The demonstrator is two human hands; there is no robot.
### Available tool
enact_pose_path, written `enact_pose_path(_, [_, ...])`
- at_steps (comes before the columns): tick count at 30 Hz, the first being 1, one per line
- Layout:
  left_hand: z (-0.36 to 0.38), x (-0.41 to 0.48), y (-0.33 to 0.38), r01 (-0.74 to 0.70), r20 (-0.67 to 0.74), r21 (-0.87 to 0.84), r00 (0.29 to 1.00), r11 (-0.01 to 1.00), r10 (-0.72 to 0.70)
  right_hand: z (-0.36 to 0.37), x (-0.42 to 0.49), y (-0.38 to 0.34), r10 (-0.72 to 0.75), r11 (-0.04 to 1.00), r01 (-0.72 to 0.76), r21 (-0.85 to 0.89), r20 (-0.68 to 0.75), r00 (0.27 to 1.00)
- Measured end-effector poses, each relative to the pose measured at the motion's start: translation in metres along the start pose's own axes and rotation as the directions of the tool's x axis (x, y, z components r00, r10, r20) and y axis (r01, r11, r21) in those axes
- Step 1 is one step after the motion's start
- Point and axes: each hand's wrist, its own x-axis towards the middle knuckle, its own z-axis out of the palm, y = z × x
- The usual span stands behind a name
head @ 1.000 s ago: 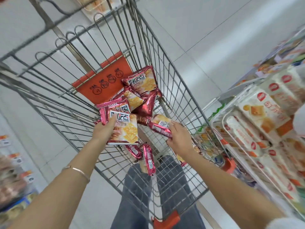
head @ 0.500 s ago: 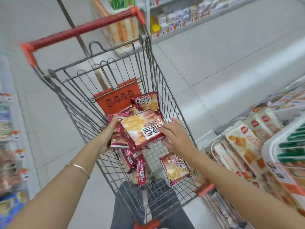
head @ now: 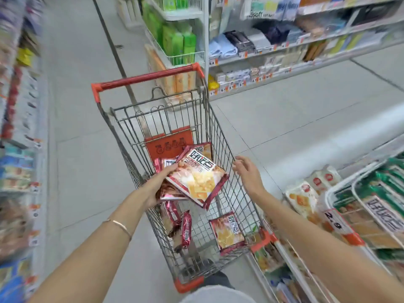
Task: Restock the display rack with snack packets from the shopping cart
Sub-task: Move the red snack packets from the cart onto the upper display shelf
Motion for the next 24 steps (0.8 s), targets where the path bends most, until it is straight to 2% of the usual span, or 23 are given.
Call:
enact_pose_path(1, [-0.001, -0.009, -0.004, -0.034, -0.030, -0.030, 0.999, 0.999, 0.033, -0.001, -0.012, 0.000, 0.158, 0.974, -0.175, 0.147, 0.119, 0.980])
enact_pose_path(2, [-0.001, -0.018, -0.007, -0.062, -0.045, -0.056, 0.997, 0.997, 0.059, 0.000, -0.024, 0.000, 0.233, 0.927, -0.298, 0.226, 0.274, 0.933])
enact_pose_path(3, [0.000, -0.028, -0.010, -0.080, -0.034, -0.063, 0.996, 0.995, 0.078, 0.004, -0.038, -0.005, 0.250, 0.896, -0.369, 0.245, 0.408, 0.878])
enact_pose_path(5, [0.008, -0.050, -0.015, -0.082, 0.053, -0.041, 0.995, 0.996, 0.084, 0.010, -0.064, -0.022, 0.216, 0.868, -0.414, 0.276, 0.541, 0.813])
enact_pose_path(7, [0.020, -0.074, -0.017, -0.061, 0.177, 0.006, 0.982, 0.998, 0.059, 0.010, -0.083, -0.044, 0.187, 0.850, -0.412, 0.328, 0.544, 0.818])
enact_pose_path(10, [0.042, -0.105, -0.011, -0.089, 0.321, 0.092, 0.946, 0.992, 0.056, -0.010, -0.105, -0.058, 0.190, 0.860, -0.368, 0.354, 0.447, 0.874])
enact_pose_path(13, [0.084, -0.141, 0.007, -0.196, 0.371, 0.162, 0.920, 0.967, 0.124, -0.053, -0.127, -0.064, 0.185, 0.865, -0.307, 0.397, 0.316, 0.930])
enact_pose_path(17, [0.164, -0.194, 0.043, -0.349, 0.454, 0.251, 0.866, 0.903, 0.208, -0.134, -0.167, -0.096, 0.115, 0.872, -0.155, 0.465, 0.113, 0.987])
enact_pose_path(20, [0.223, -0.228, 0.076, -0.470, 0.557, 0.227, 0.781, 0.853, 0.282, -0.207, -0.200, -0.122, 0.044, 0.891, -0.015, 0.453, -0.053, 0.998])
enact_pose_path(24, [0.317, -0.279, 0.112, -0.588, 0.661, 0.188, 0.668, 0.787, 0.341, -0.309, -0.262, -0.149, -0.041, 0.906, 0.134, 0.401, -0.232, 0.972])
